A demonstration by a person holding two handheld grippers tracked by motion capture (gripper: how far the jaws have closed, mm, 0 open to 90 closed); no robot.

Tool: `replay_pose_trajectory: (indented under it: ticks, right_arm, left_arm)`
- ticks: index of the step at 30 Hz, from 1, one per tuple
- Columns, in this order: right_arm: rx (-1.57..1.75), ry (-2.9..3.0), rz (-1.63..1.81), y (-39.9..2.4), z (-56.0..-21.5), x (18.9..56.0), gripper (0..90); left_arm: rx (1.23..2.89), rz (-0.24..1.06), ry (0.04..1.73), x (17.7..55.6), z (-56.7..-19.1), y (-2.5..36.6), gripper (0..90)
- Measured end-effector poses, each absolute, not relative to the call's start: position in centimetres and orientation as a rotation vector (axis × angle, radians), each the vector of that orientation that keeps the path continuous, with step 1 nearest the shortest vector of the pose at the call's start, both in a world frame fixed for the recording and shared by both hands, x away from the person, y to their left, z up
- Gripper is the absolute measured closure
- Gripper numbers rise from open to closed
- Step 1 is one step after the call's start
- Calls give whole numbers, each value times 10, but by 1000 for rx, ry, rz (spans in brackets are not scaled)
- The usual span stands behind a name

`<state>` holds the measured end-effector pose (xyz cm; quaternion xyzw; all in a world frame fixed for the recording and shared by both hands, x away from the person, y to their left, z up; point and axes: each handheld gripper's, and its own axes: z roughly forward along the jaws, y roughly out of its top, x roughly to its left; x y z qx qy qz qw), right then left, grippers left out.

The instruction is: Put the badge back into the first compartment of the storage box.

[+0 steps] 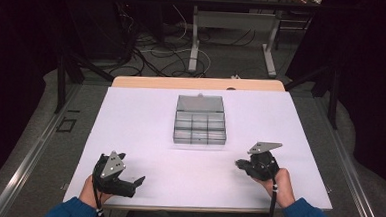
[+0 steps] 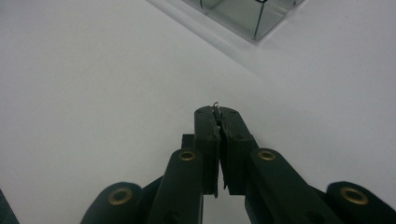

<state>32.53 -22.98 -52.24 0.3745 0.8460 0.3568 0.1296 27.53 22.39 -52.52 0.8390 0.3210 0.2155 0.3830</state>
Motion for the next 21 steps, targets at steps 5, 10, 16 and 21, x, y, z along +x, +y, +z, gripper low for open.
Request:
replay_pose_trajectory:
  ticks: [5, 10, 16, 21]
  right_arm:
    - [1068, 2424, 1079, -228, -519, 324, 870]
    - [1049, 2388, 1118, -224, -515, 322, 871]
    - [1042, 2362, 1145, -220, -510, 322, 870]
    - [1030, 2359, 1161, -217, -508, 322, 870]
  left_arm:
    - [2145, 560, 809, 276, -525, 224, 2]
    - [2144, 556, 812, 276, -525, 224, 1]
    - [2144, 558, 807, 276, -525, 224, 1]
    - [2146, 558, 807, 276, -525, 224, 2]
